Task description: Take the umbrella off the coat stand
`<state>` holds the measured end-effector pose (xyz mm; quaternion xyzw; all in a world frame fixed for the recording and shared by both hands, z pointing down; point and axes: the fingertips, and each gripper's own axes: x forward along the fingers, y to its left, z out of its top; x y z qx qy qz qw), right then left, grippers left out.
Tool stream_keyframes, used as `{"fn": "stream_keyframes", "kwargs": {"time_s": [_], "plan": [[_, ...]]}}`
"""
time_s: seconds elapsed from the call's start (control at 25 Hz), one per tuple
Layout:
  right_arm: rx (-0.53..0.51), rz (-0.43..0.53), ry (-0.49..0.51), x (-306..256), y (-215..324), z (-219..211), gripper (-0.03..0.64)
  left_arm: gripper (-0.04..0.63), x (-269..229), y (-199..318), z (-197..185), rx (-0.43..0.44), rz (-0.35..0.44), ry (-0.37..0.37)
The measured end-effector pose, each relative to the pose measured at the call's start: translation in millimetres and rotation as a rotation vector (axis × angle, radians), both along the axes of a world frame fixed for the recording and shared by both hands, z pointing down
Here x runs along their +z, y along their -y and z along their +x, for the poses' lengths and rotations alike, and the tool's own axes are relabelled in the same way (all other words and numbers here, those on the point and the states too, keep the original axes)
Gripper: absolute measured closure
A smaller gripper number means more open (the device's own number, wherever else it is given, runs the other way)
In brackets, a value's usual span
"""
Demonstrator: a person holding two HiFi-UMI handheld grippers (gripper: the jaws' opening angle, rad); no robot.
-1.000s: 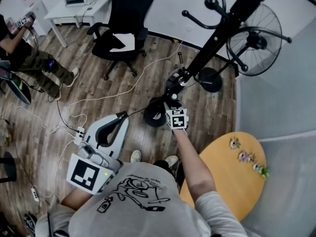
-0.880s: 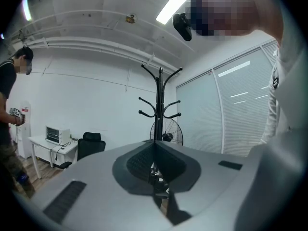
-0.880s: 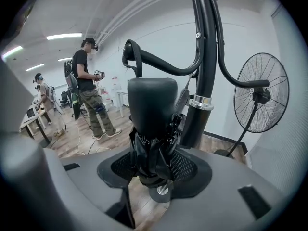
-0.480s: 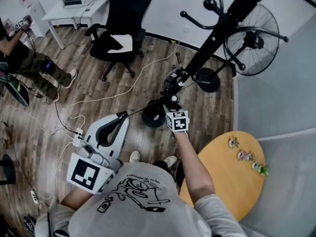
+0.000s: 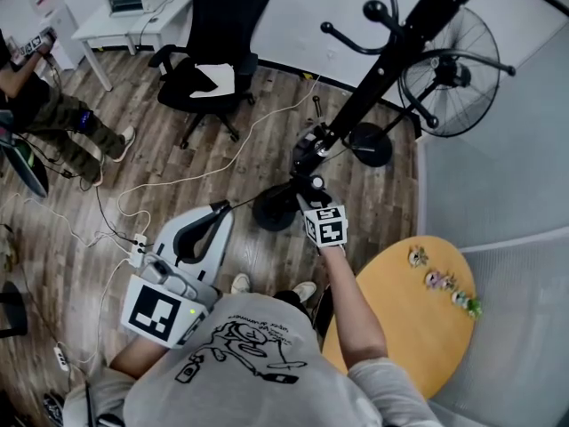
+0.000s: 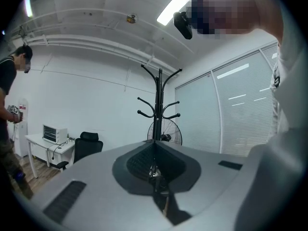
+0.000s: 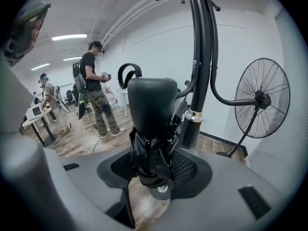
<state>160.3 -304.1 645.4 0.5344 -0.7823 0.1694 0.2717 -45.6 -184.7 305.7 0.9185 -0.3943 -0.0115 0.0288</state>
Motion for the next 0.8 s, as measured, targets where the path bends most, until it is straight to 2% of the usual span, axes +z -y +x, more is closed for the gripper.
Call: {"fn": "stream_keyframes", "kwargs": {"time_s": [0.24, 0.8], "plan": [[-0.031, 0.008, -0.034, -24.4, -8.6, 2.8, 0.413, 0.586, 2.4, 4.8, 4.4, 0.016, -0.004, -0.004], [-0.022, 0.000, -0.021, -79.4, -35.0, 12.6, 0.413, 0.586, 8.3, 17.8, 14.6, 0.057, -0.016, -0.005]]}}
